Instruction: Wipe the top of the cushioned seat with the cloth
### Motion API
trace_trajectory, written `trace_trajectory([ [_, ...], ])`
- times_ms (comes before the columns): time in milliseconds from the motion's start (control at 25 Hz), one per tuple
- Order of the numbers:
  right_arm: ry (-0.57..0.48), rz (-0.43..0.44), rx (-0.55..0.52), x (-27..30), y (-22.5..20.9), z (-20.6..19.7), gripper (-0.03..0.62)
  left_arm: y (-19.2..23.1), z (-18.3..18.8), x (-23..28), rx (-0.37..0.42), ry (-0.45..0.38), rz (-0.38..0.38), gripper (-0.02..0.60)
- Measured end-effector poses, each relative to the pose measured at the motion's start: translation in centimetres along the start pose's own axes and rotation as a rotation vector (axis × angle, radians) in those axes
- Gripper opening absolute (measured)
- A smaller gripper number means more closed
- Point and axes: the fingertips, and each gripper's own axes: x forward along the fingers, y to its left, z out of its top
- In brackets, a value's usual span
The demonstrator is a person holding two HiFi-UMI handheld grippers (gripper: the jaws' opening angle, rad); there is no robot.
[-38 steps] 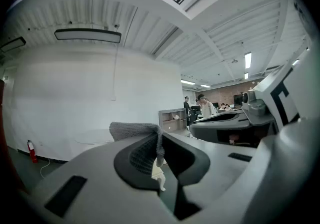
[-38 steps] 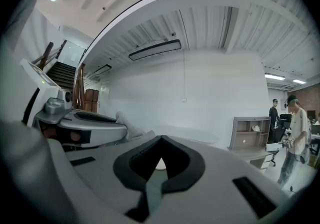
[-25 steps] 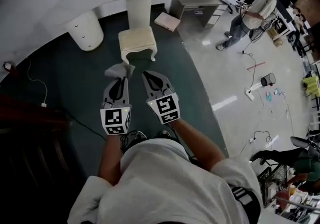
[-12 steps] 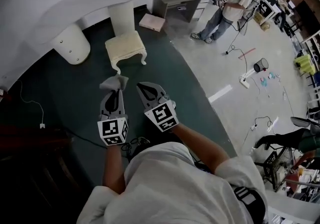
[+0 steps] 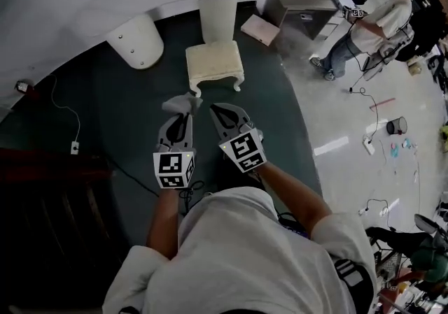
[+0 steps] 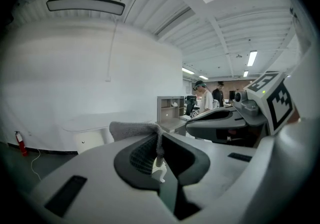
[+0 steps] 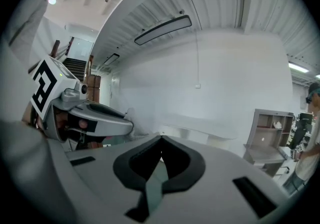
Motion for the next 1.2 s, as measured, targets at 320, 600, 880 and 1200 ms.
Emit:
trace_trajectory([
  [320, 0.008, 0.091, 0.037, 4.0, -8.3, -0.5, 0.009, 0.8, -0.2, 8.1, -0.055, 0.092, 0.07, 0.037],
  [600, -0.014, 0.101, 0.102, 5.6, -12.3, -1.7, 0.009, 0.2, -1.7, 12.3, 0.012, 0.197, 0.047, 0.037],
  [880, 0.011, 0.077, 0.157, 6.6, -15.4, -3.5, 0.009, 0.1, -1.4, 15.9, 0.017, 0.224, 0.023, 0.037],
  [1200, 0.067, 0.025, 0.176, 7.1, -18.6, -5.8, 0.009, 1.2, -2.1, 19.8, 0.02, 0.262, -0.021, 0.037],
])
